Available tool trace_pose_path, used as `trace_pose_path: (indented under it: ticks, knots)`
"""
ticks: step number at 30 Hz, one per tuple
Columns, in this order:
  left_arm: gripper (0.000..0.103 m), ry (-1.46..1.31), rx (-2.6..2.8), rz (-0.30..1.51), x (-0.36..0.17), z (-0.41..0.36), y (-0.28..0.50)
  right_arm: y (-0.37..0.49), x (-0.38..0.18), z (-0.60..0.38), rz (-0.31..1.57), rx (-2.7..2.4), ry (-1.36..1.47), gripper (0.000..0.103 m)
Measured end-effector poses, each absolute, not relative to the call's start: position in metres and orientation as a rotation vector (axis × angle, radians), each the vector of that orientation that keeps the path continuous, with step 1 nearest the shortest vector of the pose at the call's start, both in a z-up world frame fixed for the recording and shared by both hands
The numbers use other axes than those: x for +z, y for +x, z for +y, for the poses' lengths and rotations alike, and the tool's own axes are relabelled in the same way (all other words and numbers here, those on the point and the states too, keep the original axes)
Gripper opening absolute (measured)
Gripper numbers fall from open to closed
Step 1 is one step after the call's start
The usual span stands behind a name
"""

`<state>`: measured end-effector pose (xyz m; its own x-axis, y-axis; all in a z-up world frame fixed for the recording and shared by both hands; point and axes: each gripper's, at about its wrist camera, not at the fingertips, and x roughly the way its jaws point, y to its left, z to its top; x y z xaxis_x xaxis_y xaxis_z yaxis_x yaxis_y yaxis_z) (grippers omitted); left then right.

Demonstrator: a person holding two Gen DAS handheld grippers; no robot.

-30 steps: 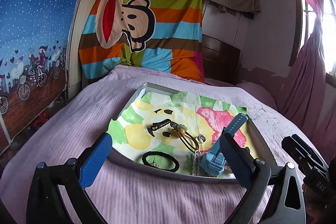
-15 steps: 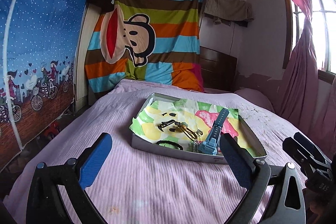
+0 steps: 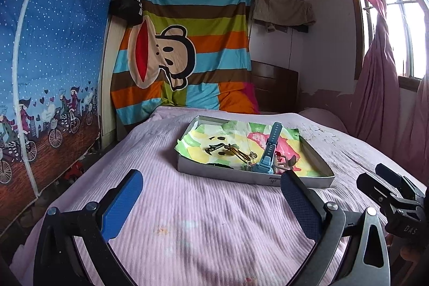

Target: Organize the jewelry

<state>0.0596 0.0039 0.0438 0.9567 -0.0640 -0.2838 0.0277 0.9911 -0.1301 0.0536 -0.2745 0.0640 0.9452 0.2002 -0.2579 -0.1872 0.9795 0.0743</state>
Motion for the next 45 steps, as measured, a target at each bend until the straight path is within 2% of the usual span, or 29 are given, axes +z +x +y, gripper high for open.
trace_pose_path:
  ticks: [19,45]
  knots:
    - [0.103,-0.091,-0.046,0.328,0.012,-0.001,0.048,0.054,0.03,-0.278,0.33,0.161,0.049,0.102]
    - [0.103,-0.108,-0.043,0.338,0.011,0.003,0.049,0.055,0.026,-0.28,0.33,0.157,0.069,0.101]
